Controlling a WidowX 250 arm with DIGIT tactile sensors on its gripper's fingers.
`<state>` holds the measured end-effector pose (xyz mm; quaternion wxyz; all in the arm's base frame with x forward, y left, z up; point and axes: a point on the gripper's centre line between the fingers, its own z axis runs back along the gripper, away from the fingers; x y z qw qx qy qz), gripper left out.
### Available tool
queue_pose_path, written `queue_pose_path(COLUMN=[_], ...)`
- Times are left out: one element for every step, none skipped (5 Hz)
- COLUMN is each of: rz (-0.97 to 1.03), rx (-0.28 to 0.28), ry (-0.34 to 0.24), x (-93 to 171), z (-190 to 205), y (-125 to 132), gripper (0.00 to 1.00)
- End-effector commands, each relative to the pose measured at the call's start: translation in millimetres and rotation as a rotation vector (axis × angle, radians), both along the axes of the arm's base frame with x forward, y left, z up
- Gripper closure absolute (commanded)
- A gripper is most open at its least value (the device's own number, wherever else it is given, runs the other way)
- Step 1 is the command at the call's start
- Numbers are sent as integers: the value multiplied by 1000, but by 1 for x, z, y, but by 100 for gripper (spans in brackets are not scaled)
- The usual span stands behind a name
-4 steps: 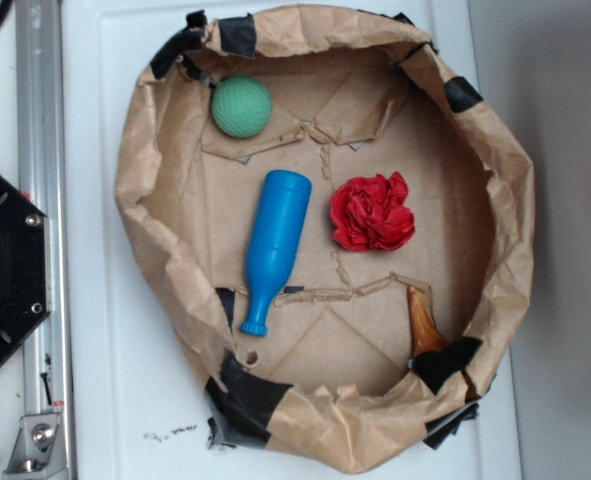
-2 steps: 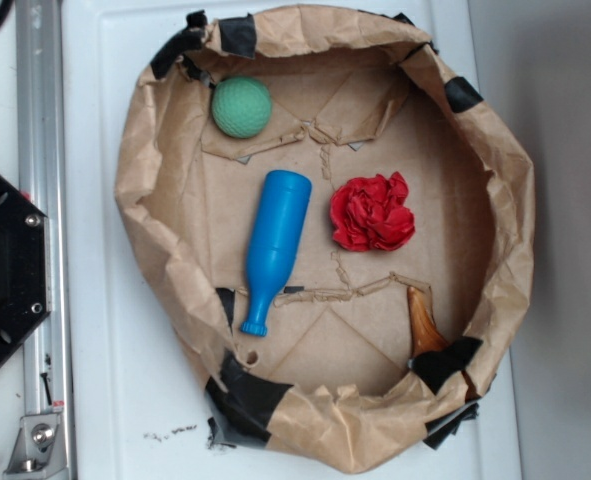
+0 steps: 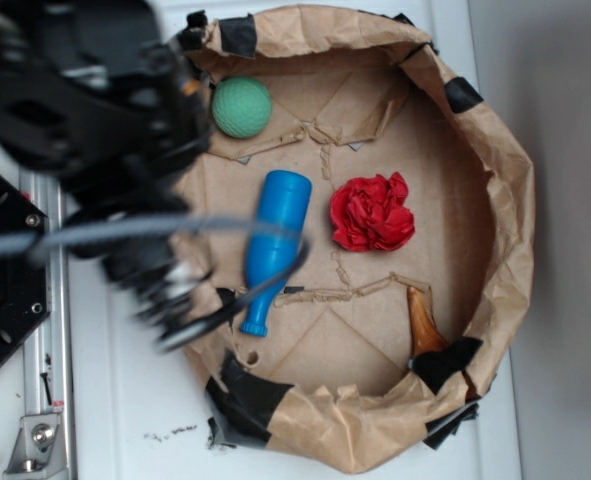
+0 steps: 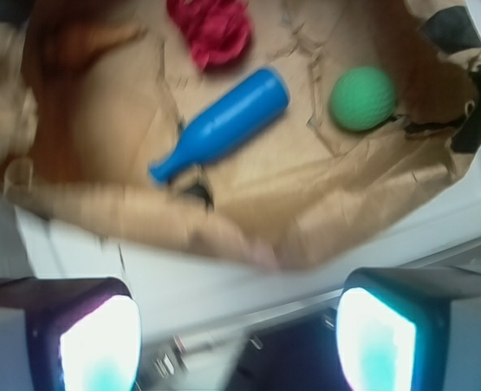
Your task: Grab the blue bottle.
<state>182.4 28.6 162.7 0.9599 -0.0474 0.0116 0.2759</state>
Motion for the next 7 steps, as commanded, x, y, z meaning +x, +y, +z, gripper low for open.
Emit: queue_pose_path(rz=[282,286,273,285,230,177,-73], rx=[-76,-39,-27,-51,-1,-32,22], ry=[-89,-157,-192,-122,-63,-60,-173], x=[39,51,67,70,66,69,85], z=[-41,-61,-96,-141,-155,-136,-86], y=[9,5,7,-5,-14,-13,-1], gripper=[0,0,0,0,0,100,100])
